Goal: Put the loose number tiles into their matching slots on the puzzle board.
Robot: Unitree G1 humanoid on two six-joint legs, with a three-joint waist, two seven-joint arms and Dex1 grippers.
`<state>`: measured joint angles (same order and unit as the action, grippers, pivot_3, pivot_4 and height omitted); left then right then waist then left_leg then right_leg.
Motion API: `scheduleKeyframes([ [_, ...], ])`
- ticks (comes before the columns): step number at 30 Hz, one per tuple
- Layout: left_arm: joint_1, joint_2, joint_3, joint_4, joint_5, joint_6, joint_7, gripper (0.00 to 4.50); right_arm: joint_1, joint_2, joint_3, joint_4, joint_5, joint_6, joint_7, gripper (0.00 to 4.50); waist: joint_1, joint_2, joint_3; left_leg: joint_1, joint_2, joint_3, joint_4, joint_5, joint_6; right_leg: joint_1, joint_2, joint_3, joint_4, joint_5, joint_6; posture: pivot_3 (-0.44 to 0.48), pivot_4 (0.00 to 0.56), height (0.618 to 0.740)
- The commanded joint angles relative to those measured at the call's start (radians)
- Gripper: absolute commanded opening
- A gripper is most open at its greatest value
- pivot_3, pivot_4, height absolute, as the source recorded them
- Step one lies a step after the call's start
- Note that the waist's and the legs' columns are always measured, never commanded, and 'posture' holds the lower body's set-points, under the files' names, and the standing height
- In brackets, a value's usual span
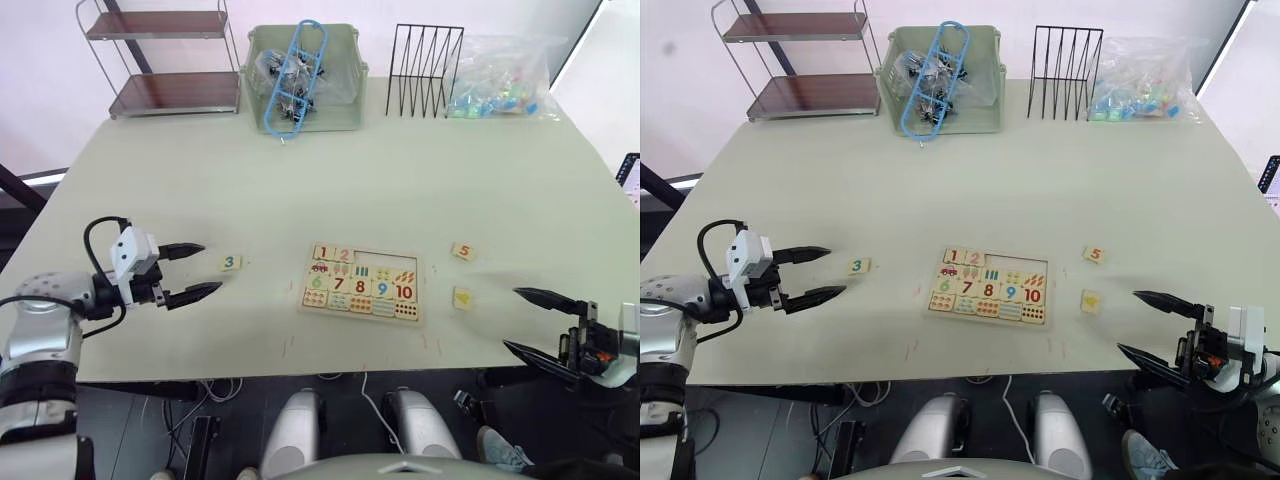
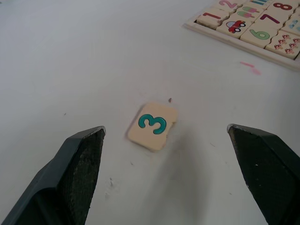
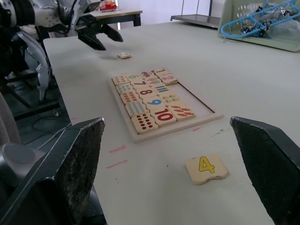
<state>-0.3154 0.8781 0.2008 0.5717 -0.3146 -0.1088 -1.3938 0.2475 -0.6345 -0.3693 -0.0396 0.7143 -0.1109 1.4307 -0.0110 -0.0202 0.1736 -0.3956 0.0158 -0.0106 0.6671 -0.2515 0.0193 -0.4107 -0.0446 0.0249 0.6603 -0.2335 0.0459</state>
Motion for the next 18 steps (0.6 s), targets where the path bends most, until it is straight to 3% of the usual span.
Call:
scheduleKeyframes([
  [1, -0.029, -0.011, -0.005, 0.016, 0.001, 0.009, 0.016, 4.43, 0.011, 0.007, -0.020, -0.041, 0.011, -0.006, -0.006, 4.50, -0.001, 0.000, 0.000, 0.000, 0.000, 0.000, 0.000, 0.000, 0.000, 0.000, 0.000, 0.000, 0.000, 0.000, 0.000, 0.000, 0.150, 0.740],
  [8, 0.141, -0.097, 0.103, -0.298, -0.127, 0.218, 0.210, 4.43, 0.035, 0.010, -0.032, -0.065, 0.016, -0.007, -0.009, 4.50, -0.001, 0.000, 0.000, 0.000, 0.001, -0.001, 0.000, 0.000, 0.000, -0.001, -0.001, 0.001, 0.000, 0.000, 0.000, 0.000, 0.150, 0.740],
  [13, 0.268, -0.150, 0.169, -0.550, -0.138, 0.365, 0.446, 4.43, 0.029, -0.002, -0.035, -0.058, 0.022, 0.001, 0.001, 4.50, 0.002, 0.000, 0.000, 0.000, 0.002, -0.006, 0.000, 0.000, 0.000, -0.001, -0.003, 0.001, 0.000, 0.000, 0.000, 0.000, 0.150, 0.740],
  [18, 0.348, -0.266, 0.205, -0.835, -0.141, 0.553, 0.750, 4.43, -0.011, -0.022, -0.039, -0.017, 0.019, 0.005, 0.024, 4.50, 0.005, 0.000, 0.000, 0.000, 0.001, -0.007, 0.000, 0.000, 0.000, 0.000, -0.003, 0.001, 0.000, 0.000, 0.000, 0.000, 0.150, 0.740],
])
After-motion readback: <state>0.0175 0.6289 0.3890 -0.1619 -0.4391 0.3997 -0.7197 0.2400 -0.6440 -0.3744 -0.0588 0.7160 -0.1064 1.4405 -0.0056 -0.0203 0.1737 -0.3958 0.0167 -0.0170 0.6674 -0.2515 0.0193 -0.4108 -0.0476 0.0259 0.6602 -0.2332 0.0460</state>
